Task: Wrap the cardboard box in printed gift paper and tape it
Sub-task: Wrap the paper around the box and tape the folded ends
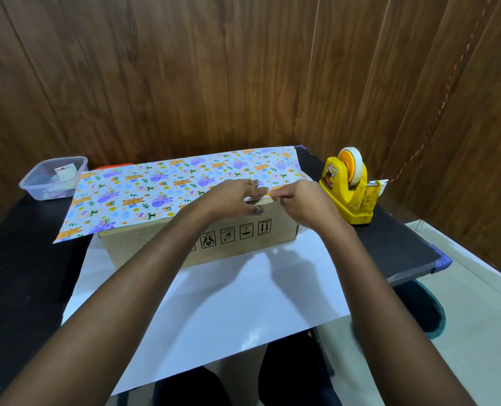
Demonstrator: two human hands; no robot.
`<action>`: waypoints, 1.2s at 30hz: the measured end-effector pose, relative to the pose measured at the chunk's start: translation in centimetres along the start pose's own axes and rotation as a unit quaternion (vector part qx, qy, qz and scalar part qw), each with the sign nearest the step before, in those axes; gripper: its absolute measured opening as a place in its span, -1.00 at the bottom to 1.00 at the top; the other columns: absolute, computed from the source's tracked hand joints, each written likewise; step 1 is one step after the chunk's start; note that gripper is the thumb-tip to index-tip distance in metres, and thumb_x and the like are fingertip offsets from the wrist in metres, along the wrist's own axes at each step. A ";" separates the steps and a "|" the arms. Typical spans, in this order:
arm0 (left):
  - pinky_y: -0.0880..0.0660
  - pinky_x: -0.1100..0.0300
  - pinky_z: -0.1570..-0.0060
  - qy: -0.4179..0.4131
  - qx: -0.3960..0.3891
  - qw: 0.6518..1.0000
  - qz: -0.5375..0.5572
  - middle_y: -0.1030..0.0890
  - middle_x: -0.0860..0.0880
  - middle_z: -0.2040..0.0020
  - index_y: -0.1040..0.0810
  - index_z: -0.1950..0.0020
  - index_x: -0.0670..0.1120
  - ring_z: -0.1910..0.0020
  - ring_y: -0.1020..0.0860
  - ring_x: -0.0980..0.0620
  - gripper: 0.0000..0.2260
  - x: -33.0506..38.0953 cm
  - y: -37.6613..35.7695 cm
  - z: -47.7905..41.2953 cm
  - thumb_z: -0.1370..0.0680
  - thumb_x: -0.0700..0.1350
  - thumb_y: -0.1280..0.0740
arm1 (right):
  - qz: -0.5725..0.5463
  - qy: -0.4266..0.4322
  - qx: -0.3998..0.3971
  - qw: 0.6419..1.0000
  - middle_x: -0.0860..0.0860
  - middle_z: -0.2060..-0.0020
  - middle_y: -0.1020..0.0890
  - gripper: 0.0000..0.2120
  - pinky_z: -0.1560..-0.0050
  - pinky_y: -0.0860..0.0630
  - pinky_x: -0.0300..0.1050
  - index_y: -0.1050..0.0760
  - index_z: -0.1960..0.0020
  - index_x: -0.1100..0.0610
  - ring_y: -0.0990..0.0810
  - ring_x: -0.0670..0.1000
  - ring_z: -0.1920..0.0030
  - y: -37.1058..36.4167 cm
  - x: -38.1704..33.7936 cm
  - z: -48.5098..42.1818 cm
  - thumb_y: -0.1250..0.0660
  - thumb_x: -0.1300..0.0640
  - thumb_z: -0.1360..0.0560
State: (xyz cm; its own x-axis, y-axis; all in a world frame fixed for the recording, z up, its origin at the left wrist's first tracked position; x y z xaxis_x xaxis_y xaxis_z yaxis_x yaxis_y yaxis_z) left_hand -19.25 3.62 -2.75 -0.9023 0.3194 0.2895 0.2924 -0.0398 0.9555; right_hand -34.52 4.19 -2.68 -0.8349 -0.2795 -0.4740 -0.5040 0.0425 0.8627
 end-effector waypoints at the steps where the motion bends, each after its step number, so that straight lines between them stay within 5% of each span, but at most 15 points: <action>1: -0.19 0.31 -0.24 0.001 -0.001 1.000 0.000 -0.18 0.06 -0.51 -0.30 -0.45 0.06 -0.46 -0.20 0.08 -0.51 0.0 0.0 -0.1 -0.54 -0.03 -0.33 | 0.029 0.008 -0.005 1.000 0.01 -0.15 -0.61 -0.68 0.09 -0.43 -0.11 -0.55 -0.22 -0.13 -0.54 0.10 -0.10 -0.1 0.4 0.2 -0.14 0.11 -0.57; 4: -0.20 0.30 -0.23 0.005 -0.005 1.000 0.003 -0.19 0.06 -0.51 -0.31 -0.45 0.04 -0.45 -0.21 0.10 -0.51 -0.1 0.0 -0.2 -0.54 -0.03 -0.32 | 0.084 0.017 0.001 0.996 0.02 -0.20 -0.58 -0.65 0.14 -0.34 -0.15 -0.47 -0.29 -0.17 -0.51 0.13 -0.13 0.4 1.3 0.9 -0.10 0.07 -0.59; 8: -0.22 0.28 -0.22 0.002 -0.001 1.000 -0.005 -0.20 0.07 -0.51 -0.29 -0.45 0.08 -0.43 -0.25 0.08 -0.51 0.0 -0.1 0.0 -0.54 -0.03 -0.31 | 0.025 0.039 0.046 0.998 -0.03 -0.26 -0.56 -0.63 0.16 -0.32 -0.18 -0.47 -0.32 -0.11 -0.53 0.09 -0.13 1.0 0.9 1.4 -0.12 0.11 -0.57; 14: -0.19 0.25 -0.28 0.002 -0.005 1.000 0.005 -0.18 0.06 -0.52 -0.30 -0.44 0.15 -0.46 -0.21 0.06 -0.54 0.0 0.0 0.3 -0.55 -0.02 -0.30 | 0.131 0.039 -0.007 0.991 0.09 -0.20 -0.55 -0.56 0.04 -0.38 -0.11 -0.36 -0.38 -0.20 -0.48 0.15 -0.18 -0.2 -0.1 1.8 -0.07 0.14 -0.58; 20: -0.18 0.24 -0.29 0.002 -0.018 1.000 -0.024 -0.15 0.05 -0.52 -0.27 -0.45 0.14 -0.47 -0.18 0.05 -0.55 0.1 0.1 0.1 -0.57 0.00 -0.26 | 0.045 0.016 -0.009 0.999 0.09 -0.14 -0.58 -0.52 0.16 -0.35 -0.14 -0.38 -0.37 -0.20 -0.52 0.12 -0.09 -0.3 0.6 1.9 -0.09 0.17 -0.53; 29: -0.19 0.23 -0.28 0.003 -0.022 0.999 -0.041 -0.15 0.06 -0.52 -0.26 -0.46 0.13 -0.46 -0.19 0.06 -0.56 0.2 0.1 0.2 -0.58 0.01 -0.24 | -0.029 -0.038 0.037 0.998 0.11 -0.15 -0.61 -0.57 -0.08 -0.52 -0.01 -0.40 -0.38 -0.08 -0.55 0.16 -0.13 -0.4 0.3 1.7 -0.12 0.14 -0.54; 31: -0.19 0.22 -0.29 0.001 -0.022 0.999 -0.043 -0.14 0.07 -0.53 -0.26 -0.46 0.13 -0.47 -0.19 0.06 -0.56 0.1 0.1 0.1 -0.58 0.01 -0.24 | -0.046 -0.046 0.040 0.997 0.12 -0.10 -0.63 -0.56 -0.08 -0.54 0.06 -0.36 -0.41 -0.08 -0.57 0.17 -0.05 0.0 0.3 1.3 -0.13 0.13 -0.55; 34: -0.18 0.20 -0.32 0.003 -0.019 0.999 -0.036 -0.14 0.07 -0.53 -0.27 -0.45 0.14 -0.47 -0.17 0.06 -0.56 0.1 0.1 0.1 -0.58 0.01 -0.25 | -0.055 -0.050 -0.020 0.997 0.11 0.11 -0.67 -0.59 0.12 -0.55 -0.06 -0.41 -0.37 -0.11 -0.50 0.06 0.36 0.1 0.4 0.8 -0.13 0.13 -0.56; 36: -0.18 0.19 -0.33 0.000 -0.019 0.999 -0.039 -0.14 0.07 -0.53 -0.27 -0.45 0.13 -0.47 -0.17 0.05 -0.56 0.1 0.1 0.1 -0.58 0.00 -0.25 | -0.034 -0.046 -0.052 0.997 0.10 0.13 -0.66 -0.53 0.18 -0.51 -0.09 -0.40 -0.37 -0.15 -0.48 0.05 0.38 -0.1 0.4 1.2 -0.09 0.19 -0.53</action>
State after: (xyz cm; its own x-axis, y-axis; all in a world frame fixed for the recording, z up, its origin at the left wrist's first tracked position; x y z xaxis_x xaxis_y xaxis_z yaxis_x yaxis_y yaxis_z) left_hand -19.29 3.77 -2.65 -0.9217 0.3229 0.2149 0.2098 -0.0511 0.9764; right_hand -35.10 5.21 -3.17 -0.8191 -0.1885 -0.5417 -0.5379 -0.0753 0.8396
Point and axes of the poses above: each hand's wrist, its own z-axis away from the middle knuckle, its own y-axis out of the back of the hand, x = y × z, the point moved 2 cm from there along -z, towards the middle knuckle
